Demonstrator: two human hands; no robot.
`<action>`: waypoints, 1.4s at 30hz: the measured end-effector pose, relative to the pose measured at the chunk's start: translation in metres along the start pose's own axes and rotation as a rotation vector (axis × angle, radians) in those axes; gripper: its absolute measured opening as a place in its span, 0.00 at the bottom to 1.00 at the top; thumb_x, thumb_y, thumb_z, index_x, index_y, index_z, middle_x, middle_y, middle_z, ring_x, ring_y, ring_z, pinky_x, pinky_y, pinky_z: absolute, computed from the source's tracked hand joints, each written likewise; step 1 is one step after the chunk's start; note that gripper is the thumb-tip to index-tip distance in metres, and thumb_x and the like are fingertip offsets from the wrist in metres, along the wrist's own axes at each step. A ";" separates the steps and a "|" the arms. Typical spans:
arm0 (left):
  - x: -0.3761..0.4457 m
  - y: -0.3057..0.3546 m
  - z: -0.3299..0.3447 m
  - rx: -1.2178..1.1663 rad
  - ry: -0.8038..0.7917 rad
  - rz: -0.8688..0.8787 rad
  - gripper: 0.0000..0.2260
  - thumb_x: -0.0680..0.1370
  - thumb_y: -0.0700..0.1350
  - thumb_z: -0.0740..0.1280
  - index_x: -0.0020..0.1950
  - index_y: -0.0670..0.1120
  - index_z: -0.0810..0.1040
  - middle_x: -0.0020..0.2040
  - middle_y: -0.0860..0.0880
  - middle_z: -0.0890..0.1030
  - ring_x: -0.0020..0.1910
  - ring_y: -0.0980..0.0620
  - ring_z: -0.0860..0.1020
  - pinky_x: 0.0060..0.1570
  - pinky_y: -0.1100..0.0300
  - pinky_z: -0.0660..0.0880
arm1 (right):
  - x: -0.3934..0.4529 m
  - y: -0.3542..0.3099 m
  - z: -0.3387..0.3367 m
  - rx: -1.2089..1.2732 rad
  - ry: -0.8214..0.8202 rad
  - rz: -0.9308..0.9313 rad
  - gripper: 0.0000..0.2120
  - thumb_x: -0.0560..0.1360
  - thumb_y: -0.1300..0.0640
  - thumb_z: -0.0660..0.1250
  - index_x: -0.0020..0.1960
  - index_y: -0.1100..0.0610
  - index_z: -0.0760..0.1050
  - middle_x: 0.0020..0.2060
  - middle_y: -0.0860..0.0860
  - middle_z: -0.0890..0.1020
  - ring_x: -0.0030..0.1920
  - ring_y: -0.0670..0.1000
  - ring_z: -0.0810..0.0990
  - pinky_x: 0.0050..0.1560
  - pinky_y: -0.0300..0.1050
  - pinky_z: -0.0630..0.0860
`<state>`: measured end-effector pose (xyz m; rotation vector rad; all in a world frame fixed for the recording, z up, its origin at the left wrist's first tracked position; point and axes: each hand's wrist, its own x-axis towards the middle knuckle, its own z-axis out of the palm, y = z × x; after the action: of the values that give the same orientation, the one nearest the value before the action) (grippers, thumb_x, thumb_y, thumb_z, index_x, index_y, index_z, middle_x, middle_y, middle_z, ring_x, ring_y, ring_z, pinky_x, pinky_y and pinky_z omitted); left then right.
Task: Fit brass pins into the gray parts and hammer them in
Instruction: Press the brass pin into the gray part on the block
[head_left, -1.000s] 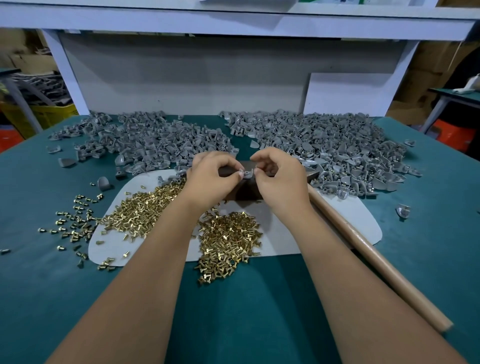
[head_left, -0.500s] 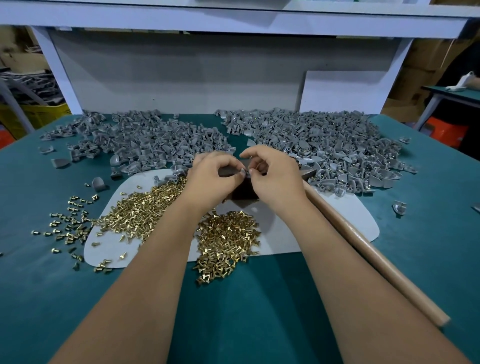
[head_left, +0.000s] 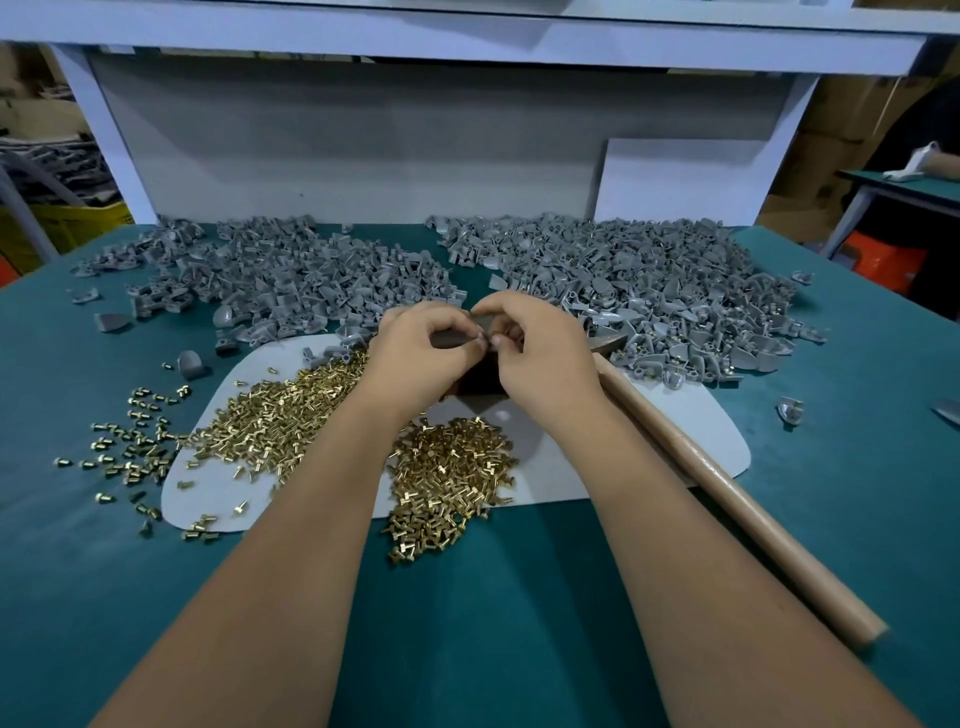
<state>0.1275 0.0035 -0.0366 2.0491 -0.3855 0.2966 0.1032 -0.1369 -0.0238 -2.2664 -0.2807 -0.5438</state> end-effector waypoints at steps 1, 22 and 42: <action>0.000 0.000 0.000 -0.003 0.001 0.003 0.05 0.66 0.55 0.69 0.39 0.57 0.81 0.52 0.53 0.82 0.62 0.42 0.74 0.66 0.44 0.70 | -0.002 0.002 -0.001 0.032 -0.001 -0.010 0.19 0.73 0.68 0.63 0.52 0.46 0.78 0.38 0.41 0.76 0.44 0.49 0.76 0.49 0.51 0.77; 0.003 -0.006 0.000 -0.020 -0.002 0.015 0.06 0.67 0.55 0.70 0.41 0.57 0.83 0.53 0.55 0.83 0.63 0.44 0.75 0.66 0.44 0.70 | 0.002 -0.002 -0.001 -0.017 0.069 0.116 0.08 0.74 0.62 0.68 0.38 0.54 0.76 0.43 0.48 0.76 0.44 0.49 0.74 0.48 0.44 0.71; 0.003 -0.006 -0.001 -0.050 -0.006 0.005 0.02 0.75 0.45 0.74 0.47 0.49 0.86 0.53 0.54 0.83 0.57 0.51 0.79 0.63 0.47 0.74 | 0.003 0.011 -0.007 0.203 0.087 0.155 0.07 0.75 0.60 0.67 0.42 0.53 0.82 0.41 0.43 0.79 0.44 0.43 0.77 0.50 0.41 0.73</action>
<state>0.1322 0.0068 -0.0403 2.0007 -0.3983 0.2810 0.1079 -0.1491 -0.0253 -2.0423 -0.1101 -0.5078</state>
